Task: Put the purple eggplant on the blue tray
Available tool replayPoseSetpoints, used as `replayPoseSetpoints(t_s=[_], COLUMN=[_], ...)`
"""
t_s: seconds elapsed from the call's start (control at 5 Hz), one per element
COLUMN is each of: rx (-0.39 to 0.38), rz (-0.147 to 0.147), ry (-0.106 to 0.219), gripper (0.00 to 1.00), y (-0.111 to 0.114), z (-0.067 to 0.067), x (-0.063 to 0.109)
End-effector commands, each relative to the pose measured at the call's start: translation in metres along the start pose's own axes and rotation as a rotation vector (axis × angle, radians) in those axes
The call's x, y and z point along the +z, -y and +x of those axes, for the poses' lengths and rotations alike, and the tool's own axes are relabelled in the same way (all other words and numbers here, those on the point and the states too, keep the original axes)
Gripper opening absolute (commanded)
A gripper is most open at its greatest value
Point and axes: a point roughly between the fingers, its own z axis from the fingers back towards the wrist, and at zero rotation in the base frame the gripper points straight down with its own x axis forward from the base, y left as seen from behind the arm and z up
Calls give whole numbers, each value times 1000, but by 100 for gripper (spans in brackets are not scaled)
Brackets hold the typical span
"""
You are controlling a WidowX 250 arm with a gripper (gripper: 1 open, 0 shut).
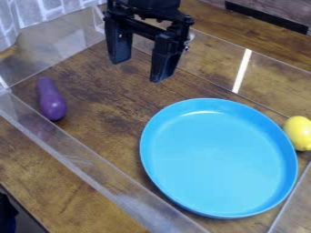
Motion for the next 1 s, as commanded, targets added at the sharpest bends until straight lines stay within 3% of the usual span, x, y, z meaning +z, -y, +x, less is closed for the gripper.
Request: replayPoseSetpoints(t_s=[0.0, 0.8], rx=[7, 65], rz=[-6, -33], ry=[-5, -32], gripper=[100, 100], y=[-1, -8], z=[2, 4], x=[-5, -23])
